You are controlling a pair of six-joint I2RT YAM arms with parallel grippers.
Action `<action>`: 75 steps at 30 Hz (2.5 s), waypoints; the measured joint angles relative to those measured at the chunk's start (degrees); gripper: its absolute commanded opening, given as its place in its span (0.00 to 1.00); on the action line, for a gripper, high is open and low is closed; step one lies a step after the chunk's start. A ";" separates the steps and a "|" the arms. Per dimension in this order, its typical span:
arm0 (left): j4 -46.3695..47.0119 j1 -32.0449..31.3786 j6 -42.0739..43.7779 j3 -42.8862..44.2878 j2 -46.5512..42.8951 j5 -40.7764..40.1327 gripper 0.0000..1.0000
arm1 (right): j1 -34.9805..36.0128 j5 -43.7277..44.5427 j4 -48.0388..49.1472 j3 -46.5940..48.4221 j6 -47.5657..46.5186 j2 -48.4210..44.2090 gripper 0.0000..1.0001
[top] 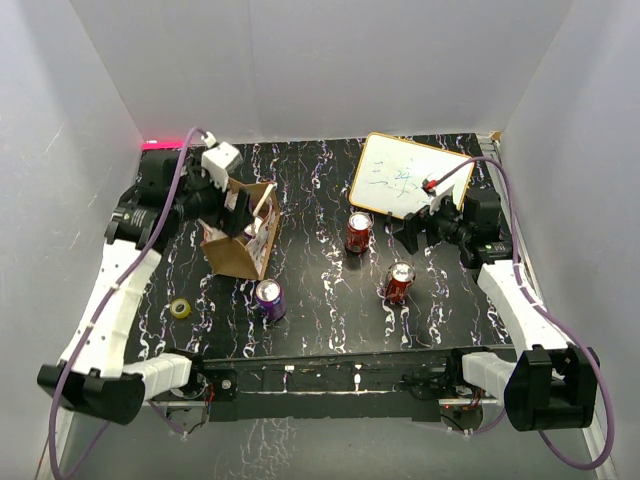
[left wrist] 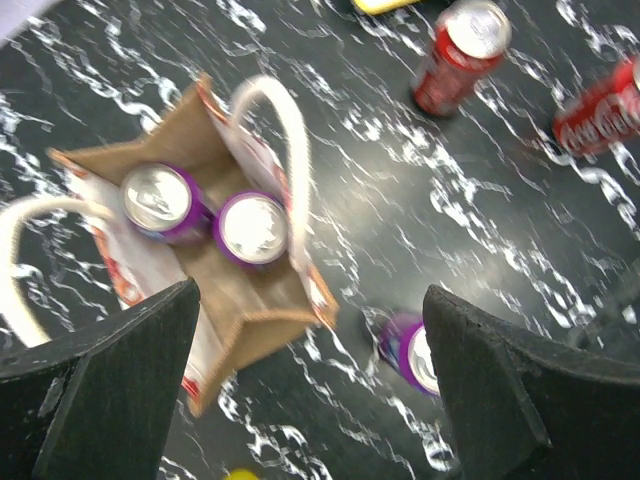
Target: Place the beverage into the canvas bag
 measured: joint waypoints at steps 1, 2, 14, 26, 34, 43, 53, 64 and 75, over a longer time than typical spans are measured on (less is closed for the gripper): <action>-0.90 0.00 0.50 -1.16 -1.36 1.07 0.91 | 0.00 -0.07 0.00 0.00 0.00 -0.15 0.98; -2.23 -0.07 1.18 -2.58 -3.10 2.43 0.92 | 0.00 -0.13 0.00 0.00 0.00 -0.35 0.98; -12.02 -9.33 9.05 -17.46 -8.98 6.34 0.88 | -0.17 -0.11 0.81 -1.18 -0.02 -3.10 0.98; -9.22 -18.25 13.16 -24.26 -4.09 -1.90 0.92 | -0.85 -0.13 1.27 -1.90 -0.02 -3.10 0.98; -4.02 -22.56 14.86 -28.37 0.35 -5.40 0.83 | -2.43 -0.17 1.29 -1.92 0.00 -3.10 0.98; 0.48 -23.96 15.06 -30.08 2.29 -5.44 0.60 | -2.69 -0.11 1.64 -2.71 -0.02 -3.08 0.98; 0.15 -23.96 15.17 -29.92 2.27 -3.72 0.00 | -2.69 -0.09 1.68 -2.71 -0.02 -3.04 0.98; -7.67 -16.09 12.33 -14.56 1.16 8.72 0.00 | -3.13 -0.11 1.70 -2.71 -0.02 -3.04 0.98; -15.72 1.36 11.41 0.50 -2.80 19.74 0.00 | -3.43 -0.13 1.73 -2.73 -0.02 -3.04 0.98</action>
